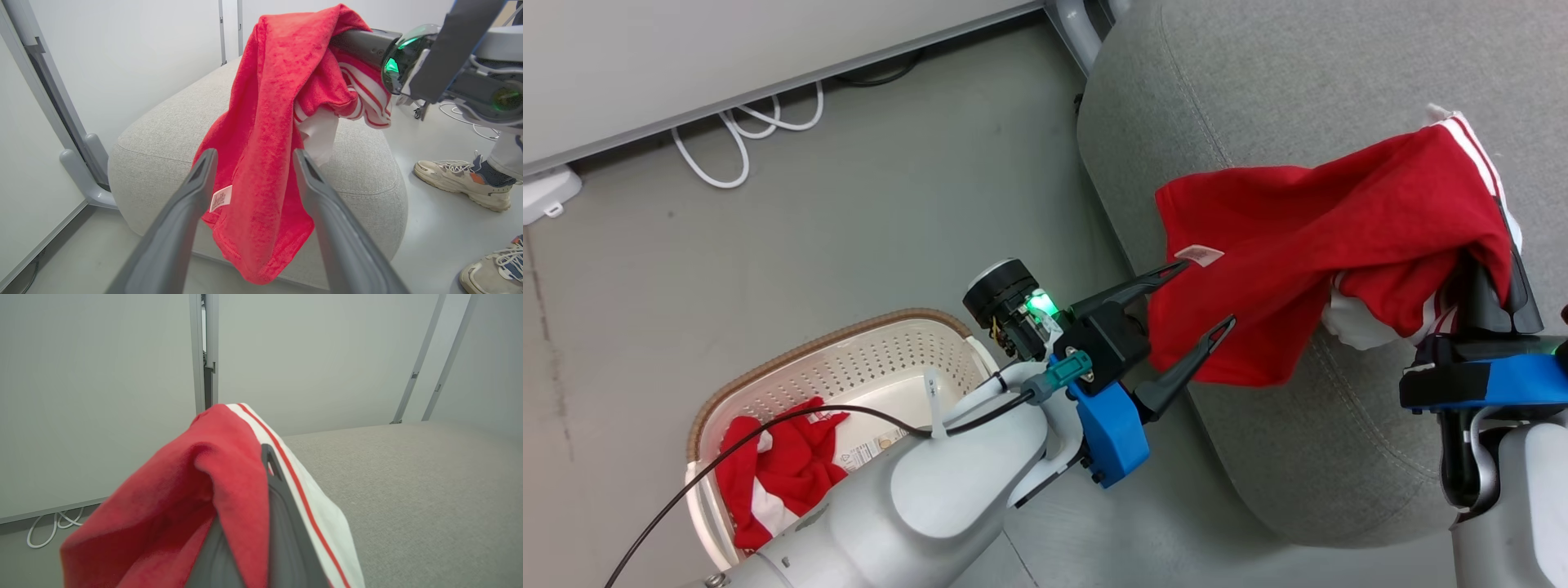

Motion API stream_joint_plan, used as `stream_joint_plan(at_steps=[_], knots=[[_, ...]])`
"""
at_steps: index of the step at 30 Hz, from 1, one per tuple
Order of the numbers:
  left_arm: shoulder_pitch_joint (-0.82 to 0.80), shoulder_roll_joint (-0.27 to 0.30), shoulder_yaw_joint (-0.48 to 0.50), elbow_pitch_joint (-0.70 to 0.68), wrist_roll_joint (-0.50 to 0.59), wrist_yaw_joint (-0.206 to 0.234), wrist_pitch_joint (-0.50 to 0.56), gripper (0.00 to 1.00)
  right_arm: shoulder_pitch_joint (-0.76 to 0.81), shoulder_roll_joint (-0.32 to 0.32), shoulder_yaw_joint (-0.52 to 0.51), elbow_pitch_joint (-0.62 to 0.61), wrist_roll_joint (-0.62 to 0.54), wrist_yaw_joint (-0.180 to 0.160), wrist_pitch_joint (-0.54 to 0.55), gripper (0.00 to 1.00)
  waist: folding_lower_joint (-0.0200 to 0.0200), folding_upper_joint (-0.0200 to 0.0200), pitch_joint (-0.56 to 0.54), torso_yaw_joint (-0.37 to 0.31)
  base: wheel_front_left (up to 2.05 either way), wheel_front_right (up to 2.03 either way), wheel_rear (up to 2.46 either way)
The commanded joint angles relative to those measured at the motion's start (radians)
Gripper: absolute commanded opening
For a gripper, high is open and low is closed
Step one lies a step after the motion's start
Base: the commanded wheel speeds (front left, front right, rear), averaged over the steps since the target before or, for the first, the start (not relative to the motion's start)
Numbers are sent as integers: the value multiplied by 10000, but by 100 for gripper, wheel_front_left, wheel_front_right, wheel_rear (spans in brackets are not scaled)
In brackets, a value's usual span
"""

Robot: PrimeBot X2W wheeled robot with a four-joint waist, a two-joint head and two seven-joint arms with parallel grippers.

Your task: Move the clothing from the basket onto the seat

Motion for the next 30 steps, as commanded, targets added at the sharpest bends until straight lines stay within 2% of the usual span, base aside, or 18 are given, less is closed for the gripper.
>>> stream_joint_plan(at_steps=[1, 13, 20, 24, 30], knots=[[-141, 5, -20, -5, 72, -26, -12, 100, 132, 63, -32, -87, -7, -3, -2, 0, 0, -1, 96, -82, 0, 0, 0], [-289, -29, -129, 91, 29, 0, -78, 100, 118, 273, -203, -122, 4, -3, -2, 0, 0, -1, 234, -133, 0, 0, 0], [-449, 80, -42, 11, 68, 147, -99, 100, -532, 59, -391, -283, 85, -3, -2, 0, 0, -1, 541, -134, 0, 0, 0], [-771, 147, -14, -117, 183, 210, -9, 100, -1464, -301, -615, -456, 111, -3, -2, 0, 0, -1, 1105, -87, 0, 0, 0], [-1484, 362, 10, -509, 436, 277, 268, 100, -3322, -1425, -1511, -672, 408, -3, -2, 0, 0, -1, 2447, 159, 0, 0, 0]])
